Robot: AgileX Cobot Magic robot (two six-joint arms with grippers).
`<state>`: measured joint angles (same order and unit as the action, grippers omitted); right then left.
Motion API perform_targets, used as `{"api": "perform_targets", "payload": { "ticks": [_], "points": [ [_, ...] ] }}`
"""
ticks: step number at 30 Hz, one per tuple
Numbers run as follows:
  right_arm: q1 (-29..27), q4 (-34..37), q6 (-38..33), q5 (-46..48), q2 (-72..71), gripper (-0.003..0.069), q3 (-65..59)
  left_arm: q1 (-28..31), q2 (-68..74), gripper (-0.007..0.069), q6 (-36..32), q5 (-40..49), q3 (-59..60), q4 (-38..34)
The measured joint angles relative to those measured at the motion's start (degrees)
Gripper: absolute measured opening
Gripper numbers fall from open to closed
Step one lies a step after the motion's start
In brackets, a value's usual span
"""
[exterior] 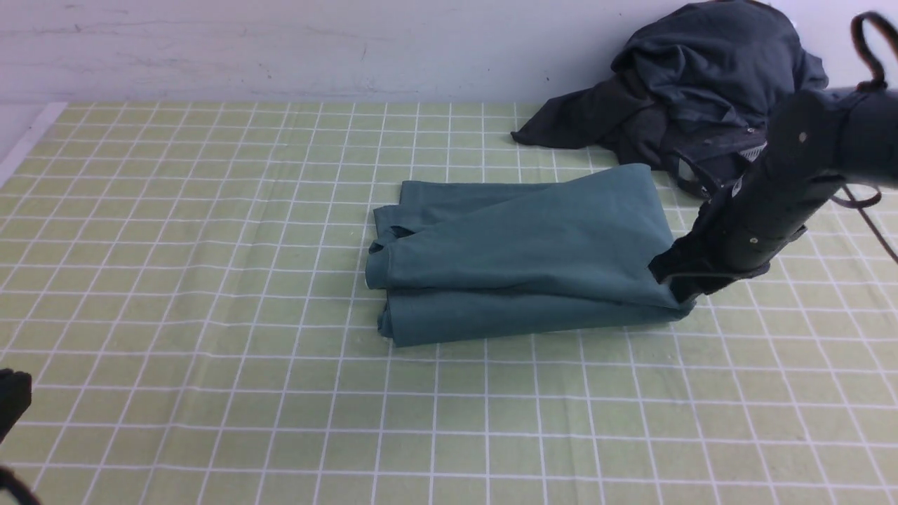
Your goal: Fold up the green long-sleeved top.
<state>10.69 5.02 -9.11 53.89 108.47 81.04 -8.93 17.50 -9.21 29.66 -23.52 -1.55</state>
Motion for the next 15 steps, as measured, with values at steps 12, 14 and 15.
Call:
{"api": "perform_targets", "payload": {
  "ticks": [12, 14, 15],
  "points": [
    [0.0, -1.08, 0.41, 1.29, -32.39, 0.0088, -0.23, 0.0, -11.27, -0.0001, -1.27, -10.49, 13.98, -0.14],
    [0.0, -1.36, 0.36, 0.9, -35.77, 0.0059, -0.76, 0.0, -11.27, -0.0001, -1.27, -10.54, 14.25, -0.14],
    [0.0, -2.25, 0.13, -0.25, -41.33, 0.002, -2.28, 0.0, -11.27, -0.0001, -1.27, -10.59, 14.38, -0.14]
  ]
}}
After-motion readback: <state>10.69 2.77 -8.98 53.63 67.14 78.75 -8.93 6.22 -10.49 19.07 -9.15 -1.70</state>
